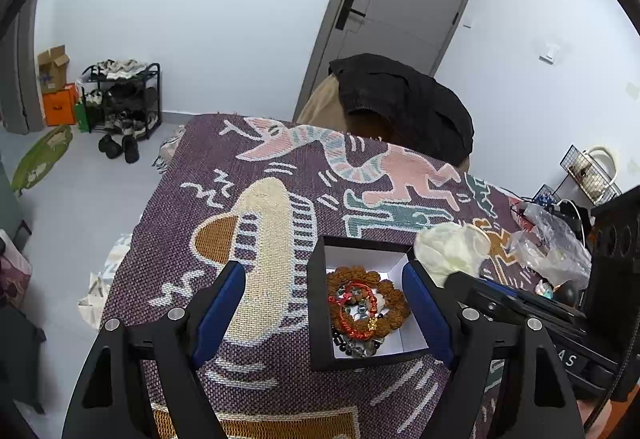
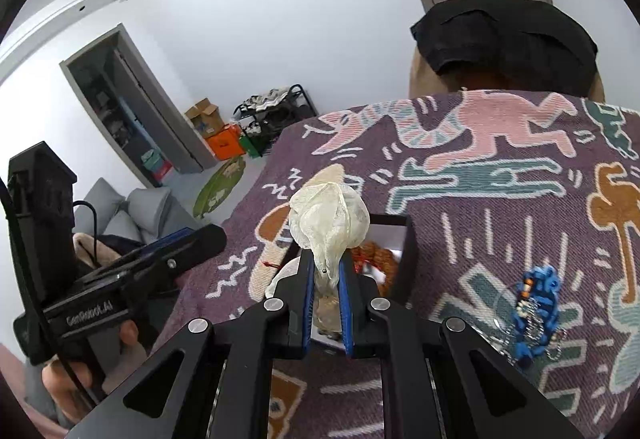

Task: Organize jewelry
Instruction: 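Lower the white fabric flower into the box and open right tool, then move left tool to the blue beaded charm while right tool moves to the silver chains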

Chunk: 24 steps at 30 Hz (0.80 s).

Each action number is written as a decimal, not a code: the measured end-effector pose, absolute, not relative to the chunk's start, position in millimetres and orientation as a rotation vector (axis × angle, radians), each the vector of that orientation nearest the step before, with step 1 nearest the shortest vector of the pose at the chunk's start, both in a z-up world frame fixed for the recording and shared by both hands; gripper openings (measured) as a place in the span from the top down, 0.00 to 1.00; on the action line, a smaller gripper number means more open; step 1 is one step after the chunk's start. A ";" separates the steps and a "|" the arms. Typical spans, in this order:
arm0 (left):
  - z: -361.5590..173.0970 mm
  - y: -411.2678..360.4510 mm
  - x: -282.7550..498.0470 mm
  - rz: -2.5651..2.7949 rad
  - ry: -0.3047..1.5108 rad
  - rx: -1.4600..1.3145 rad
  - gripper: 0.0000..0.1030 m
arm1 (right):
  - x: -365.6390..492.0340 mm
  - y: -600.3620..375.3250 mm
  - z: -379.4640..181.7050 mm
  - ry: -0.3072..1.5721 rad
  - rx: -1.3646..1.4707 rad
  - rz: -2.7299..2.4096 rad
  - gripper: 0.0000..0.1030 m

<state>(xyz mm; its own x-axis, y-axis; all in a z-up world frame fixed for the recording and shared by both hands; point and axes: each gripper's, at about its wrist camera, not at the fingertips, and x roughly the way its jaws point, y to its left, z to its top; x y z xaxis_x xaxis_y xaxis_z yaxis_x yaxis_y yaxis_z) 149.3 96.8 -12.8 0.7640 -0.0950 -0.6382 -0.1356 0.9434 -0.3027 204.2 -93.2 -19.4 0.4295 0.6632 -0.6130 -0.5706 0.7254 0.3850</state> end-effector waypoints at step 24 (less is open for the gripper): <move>-3.4 45.8 152.2 -0.066 0.670 -0.297 0.11 | 196.2 -212.3 -34.9 0.823 0.281 0.580 0.29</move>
<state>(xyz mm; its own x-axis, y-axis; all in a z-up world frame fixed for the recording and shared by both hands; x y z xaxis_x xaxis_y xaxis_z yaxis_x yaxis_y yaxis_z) 152.2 45.8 -3.4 0.7832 -0.1554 -0.6021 -0.0349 0.9557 -0.2922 196.2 -212.3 -34.9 0.5375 0.5854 -0.6069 -0.3748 0.8106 0.4499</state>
